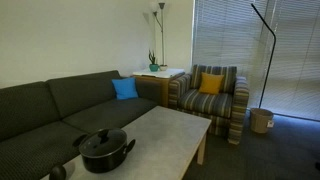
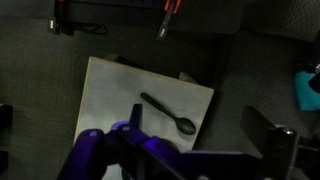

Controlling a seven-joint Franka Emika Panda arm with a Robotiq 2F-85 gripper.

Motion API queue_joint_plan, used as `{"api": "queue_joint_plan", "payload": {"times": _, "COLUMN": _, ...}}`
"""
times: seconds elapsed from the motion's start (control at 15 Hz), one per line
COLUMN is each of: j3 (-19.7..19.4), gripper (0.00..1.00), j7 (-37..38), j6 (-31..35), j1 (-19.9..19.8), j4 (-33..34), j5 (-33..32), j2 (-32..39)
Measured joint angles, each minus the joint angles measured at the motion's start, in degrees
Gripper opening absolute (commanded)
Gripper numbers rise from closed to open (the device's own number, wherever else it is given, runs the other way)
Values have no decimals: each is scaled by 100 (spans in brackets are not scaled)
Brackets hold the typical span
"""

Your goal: Uncover the pot and cover it again

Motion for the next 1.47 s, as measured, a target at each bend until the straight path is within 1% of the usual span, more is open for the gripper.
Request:
{"api": "queue_joint_plan", "payload": {"times": 0.53, "j3": 0, "gripper": 100, "j7": 0, "j6": 7, "j1": 0, "j4": 1, "j5": 0, "j2": 1}}
{"api": "queue_joint_plan", "payload": {"times": 0.67, "j3": 0, "gripper": 100, "j7": 33, "j6": 105, "j1": -6, "j4": 50, "j5": 3, "j2": 51}}
{"api": "queue_joint_plan", "payload": {"times": 0.8, "j3": 0, "gripper": 100, "j7": 175, "j6": 346, "j1": -48, "j4": 166, "j5": 5, "j2": 256}}
{"api": "queue_joint_plan", "payload": {"times": 0.93, "j3": -2, "gripper": 100, "j7": 257, "j6": 753, "j1": -137, "j4": 347, "j5": 5, "j2": 623}}
{"api": "queue_joint_plan", "payload": {"times": 1.13, "j3": -35, "gripper": 100, "j7": 261, "j6": 1412, "j1": -298, "j4": 769, "j5": -1, "j2": 1386}}
{"api": "queue_joint_plan", "payload": {"times": 1.27, "j3": -91, "gripper": 100, "j7": 256, "j6": 1659, "j1": -375, "j4": 1180, "j5": -9, "j2": 1975}}
{"api": "queue_joint_plan", "payload": {"times": 1.47, "j3": -193, "gripper": 100, "j7": 231, "j6": 1738, "j1": -416, "j4": 1932, "j5": -23, "j2": 2889}}
